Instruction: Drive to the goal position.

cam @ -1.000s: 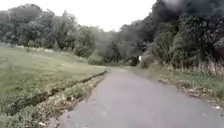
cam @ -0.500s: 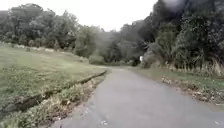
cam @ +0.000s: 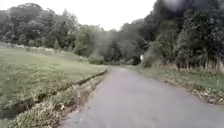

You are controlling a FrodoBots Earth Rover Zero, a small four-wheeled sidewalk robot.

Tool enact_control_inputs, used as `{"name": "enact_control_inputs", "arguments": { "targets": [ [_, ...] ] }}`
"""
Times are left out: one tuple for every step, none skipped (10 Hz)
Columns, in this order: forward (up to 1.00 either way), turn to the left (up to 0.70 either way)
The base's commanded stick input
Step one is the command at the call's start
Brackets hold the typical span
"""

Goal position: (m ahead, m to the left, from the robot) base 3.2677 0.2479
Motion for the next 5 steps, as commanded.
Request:
{"name": "enact_control_inputs", "arguments": {
  "targets": [
    [0.5, -0.5],
    [0.5, -0.5],
    [0.5, -0.5],
    [0.5, -0.5],
    [0.5, -0.38]
  ]
}}
